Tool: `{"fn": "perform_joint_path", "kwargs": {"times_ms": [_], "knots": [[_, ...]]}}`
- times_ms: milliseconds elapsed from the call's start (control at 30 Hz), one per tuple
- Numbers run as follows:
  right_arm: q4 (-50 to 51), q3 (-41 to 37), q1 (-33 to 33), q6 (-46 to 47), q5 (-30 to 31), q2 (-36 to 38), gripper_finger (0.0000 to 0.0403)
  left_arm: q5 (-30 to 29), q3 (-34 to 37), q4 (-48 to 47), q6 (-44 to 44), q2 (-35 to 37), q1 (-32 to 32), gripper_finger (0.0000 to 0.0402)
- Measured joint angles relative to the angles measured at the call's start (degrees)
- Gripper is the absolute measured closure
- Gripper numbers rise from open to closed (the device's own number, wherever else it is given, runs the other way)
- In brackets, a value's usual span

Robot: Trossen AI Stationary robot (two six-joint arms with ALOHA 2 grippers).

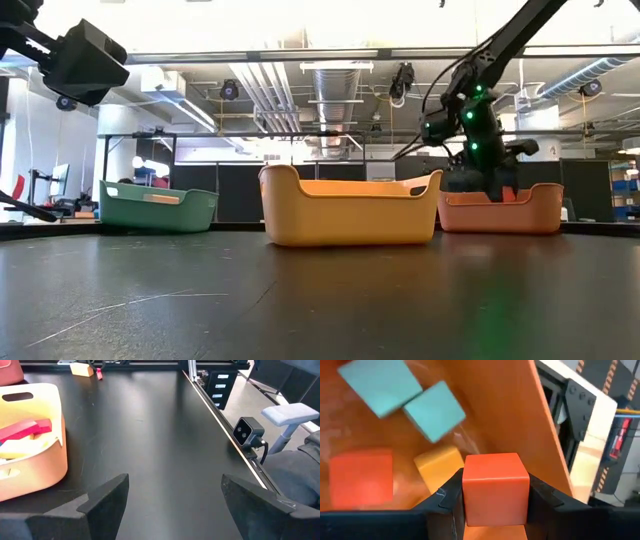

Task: Sort blocks by size
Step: Put the orange square block into the orange bin

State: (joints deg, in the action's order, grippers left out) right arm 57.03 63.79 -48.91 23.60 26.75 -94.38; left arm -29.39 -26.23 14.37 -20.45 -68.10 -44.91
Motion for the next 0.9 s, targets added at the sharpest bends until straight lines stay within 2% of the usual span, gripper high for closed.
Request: {"fn": "perform_joint_path", "kwargs": {"times_ms": [100, 200, 300, 467, 667, 833, 900], "knots": [[-3.3, -1.7, -0.6, -1.1, 0.4, -0.3, 0.0273, 0.0, 0.0, 0.0, 0.0, 0.0, 0.0, 0.0099], [-5.7, -2.5, -1.5, -0.8, 1.3, -0.4, 0.0239, -0.1, 0.0, -0.4, 0.0, 0.0, 0.0, 0.0099], [-5.9, -2.9, -2.1, -0.5, 5.0, -0.4, 0.0200, -0.1, 0.0, -0.4, 0.0, 0.0, 0.0, 0.0099], [-6.1, -2.9, -2.0, -1.1, 7.6, -0.3, 0.0170, -0.1, 0.0, -0.4, 0.0, 0.0, 0.0, 0.0099], [-4.5, -2.3, 0.8, -4.1, 8.1, 1.8, 0.0166, -0.2, 0.0, -0.4, 0.0, 0.0, 0.0, 0.0099], [0.7, -2.2, 8.7, -5.2, 7.0, 7.0, 0.0180, -0.2, 0.0, -0.3, -0.2, 0.0, 0.0, 0.0099], [3.8, -2.2, 12.7, -3.1, 3.1, 9.1, 0.0185, -0.2, 0.0, -0.3, -0.6, 0.0, 0.0, 0.0099]]}}
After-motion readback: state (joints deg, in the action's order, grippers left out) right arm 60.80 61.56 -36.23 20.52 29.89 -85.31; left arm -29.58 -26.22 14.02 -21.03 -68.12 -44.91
